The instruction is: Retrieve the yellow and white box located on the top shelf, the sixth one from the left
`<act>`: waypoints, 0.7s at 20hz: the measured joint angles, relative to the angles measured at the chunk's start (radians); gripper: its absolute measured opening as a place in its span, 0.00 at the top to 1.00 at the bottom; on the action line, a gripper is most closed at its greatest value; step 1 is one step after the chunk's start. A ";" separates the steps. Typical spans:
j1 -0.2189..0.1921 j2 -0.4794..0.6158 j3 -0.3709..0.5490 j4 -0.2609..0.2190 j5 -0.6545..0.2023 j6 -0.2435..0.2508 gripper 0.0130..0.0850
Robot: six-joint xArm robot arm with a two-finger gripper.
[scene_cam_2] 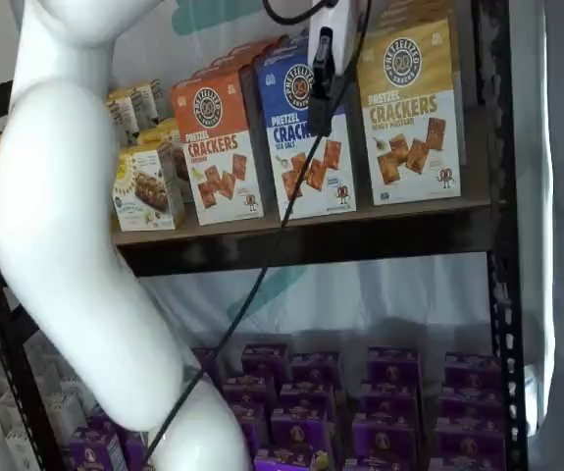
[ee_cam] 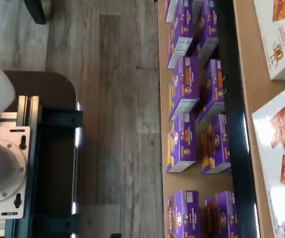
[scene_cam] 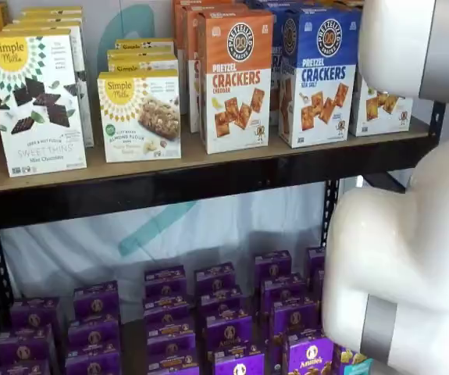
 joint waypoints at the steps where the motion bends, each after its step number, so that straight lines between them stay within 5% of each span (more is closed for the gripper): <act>1: 0.008 0.000 -0.001 -0.016 0.000 0.001 0.00; 3: 0.043 -0.012 0.007 -0.070 -0.011 0.007 0.00; 6: 0.052 -0.036 0.036 -0.072 -0.034 0.014 0.00; 14: -0.006 -0.048 0.037 0.007 -0.090 -0.008 0.00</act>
